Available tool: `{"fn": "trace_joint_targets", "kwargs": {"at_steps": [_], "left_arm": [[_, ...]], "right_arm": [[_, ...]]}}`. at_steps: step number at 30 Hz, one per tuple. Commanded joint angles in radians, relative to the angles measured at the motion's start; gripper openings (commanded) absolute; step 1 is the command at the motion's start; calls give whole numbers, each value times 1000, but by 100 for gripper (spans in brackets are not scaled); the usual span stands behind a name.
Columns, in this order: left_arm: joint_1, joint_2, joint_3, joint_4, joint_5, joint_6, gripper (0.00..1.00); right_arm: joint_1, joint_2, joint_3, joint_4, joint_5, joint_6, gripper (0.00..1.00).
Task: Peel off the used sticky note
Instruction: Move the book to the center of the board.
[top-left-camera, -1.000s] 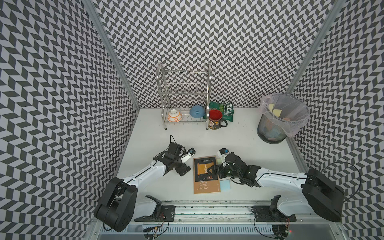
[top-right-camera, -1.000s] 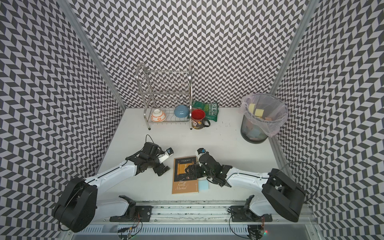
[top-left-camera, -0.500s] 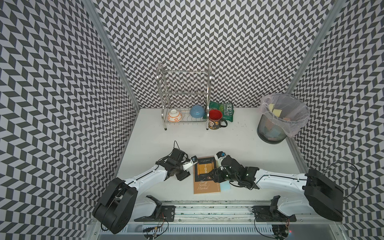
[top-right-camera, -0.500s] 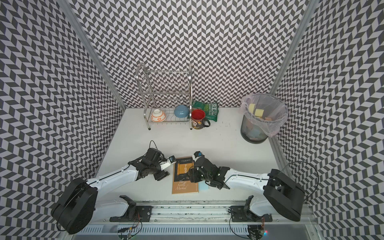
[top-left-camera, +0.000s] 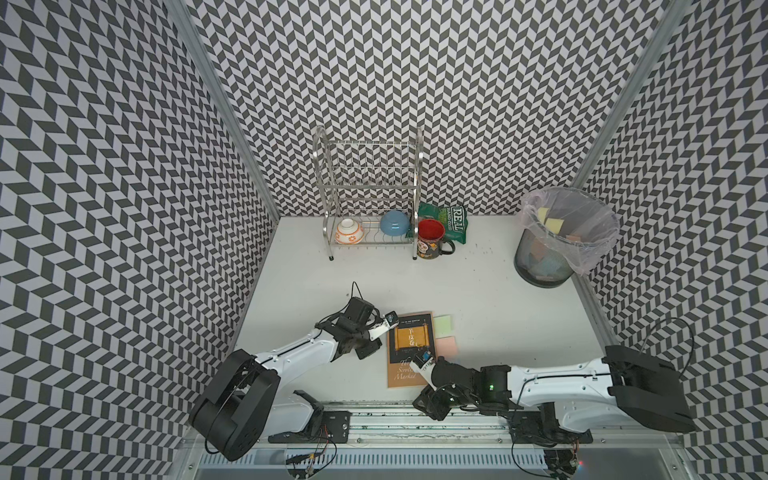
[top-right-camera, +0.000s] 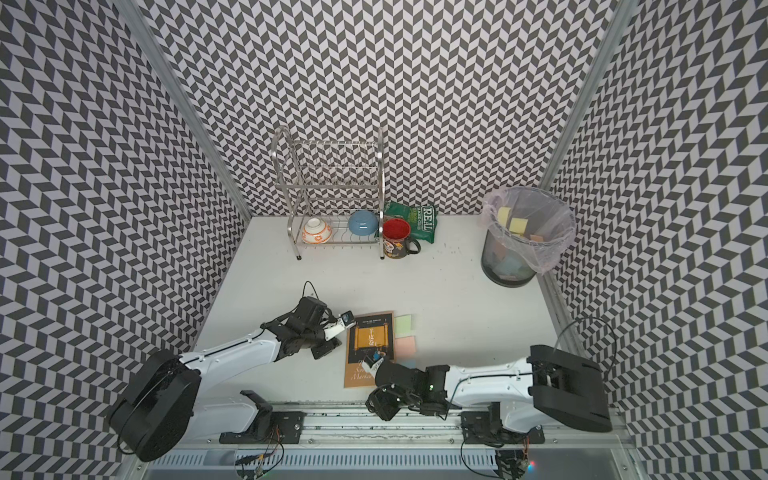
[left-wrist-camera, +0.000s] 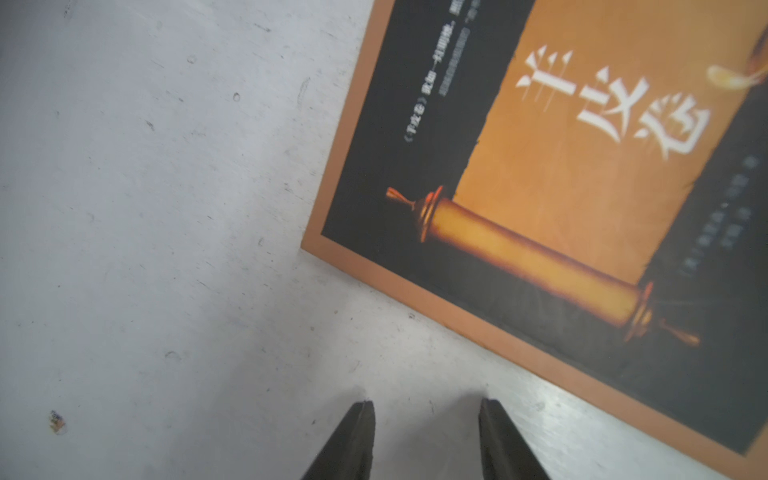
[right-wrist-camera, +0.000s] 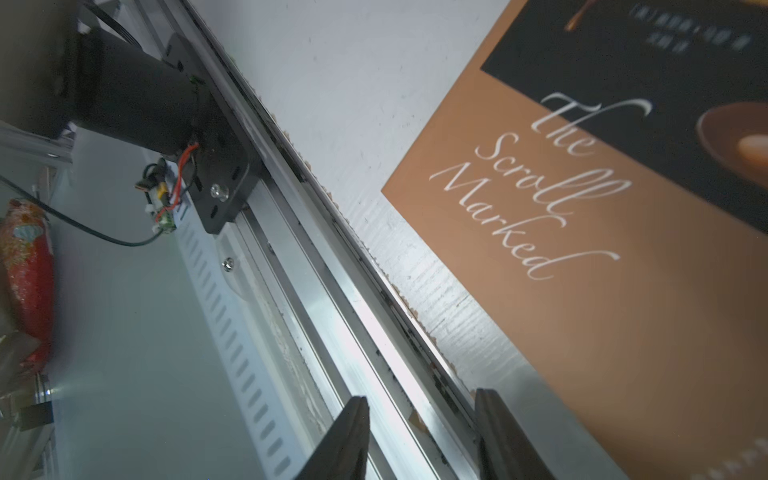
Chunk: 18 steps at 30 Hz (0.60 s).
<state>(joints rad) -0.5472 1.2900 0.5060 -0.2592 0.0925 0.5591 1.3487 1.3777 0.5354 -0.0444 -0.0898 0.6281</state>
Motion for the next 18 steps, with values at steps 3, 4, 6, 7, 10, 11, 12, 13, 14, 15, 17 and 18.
{"fn": "trace_joint_targets", "kwargs": {"at_steps": [3,4,6,7,10,11,12,13,14,15,17,18], "left_arm": [[-7,11,-4,18,-16,-13,46],[-7,12,-4,18,-16,-13,46],[-7,12,-3,18,-16,-14,47],[-7,12,-3,18,-16,-14,47],[-7,14,-4,23,-17,-13,47],[-7,17,-6,28,-18,-14,48],[-7,19,-7,34,-19,-14,48],[-7,22,-7,40,-21,-14,49],[-7,31,-7,48,-23,-16,49],[-7,41,-3,55,-25,-17,49],[-7,65,6,71,-27,-19,50],[-7,80,11,84,-28,-19,50]], "right_arm": [[4,47,23,36,31,-11,49],[4,57,32,29,43,-9,50],[3,85,48,23,58,-3,51],[3,97,56,18,69,5,52],[0,127,76,7,109,25,52],[-2,132,81,8,119,29,52],[-5,135,85,12,122,31,52],[-9,139,88,20,123,34,52],[-13,140,90,26,124,37,52],[-16,144,90,32,124,39,52],[-24,150,95,39,123,42,52],[-27,156,96,42,122,40,52]]}}
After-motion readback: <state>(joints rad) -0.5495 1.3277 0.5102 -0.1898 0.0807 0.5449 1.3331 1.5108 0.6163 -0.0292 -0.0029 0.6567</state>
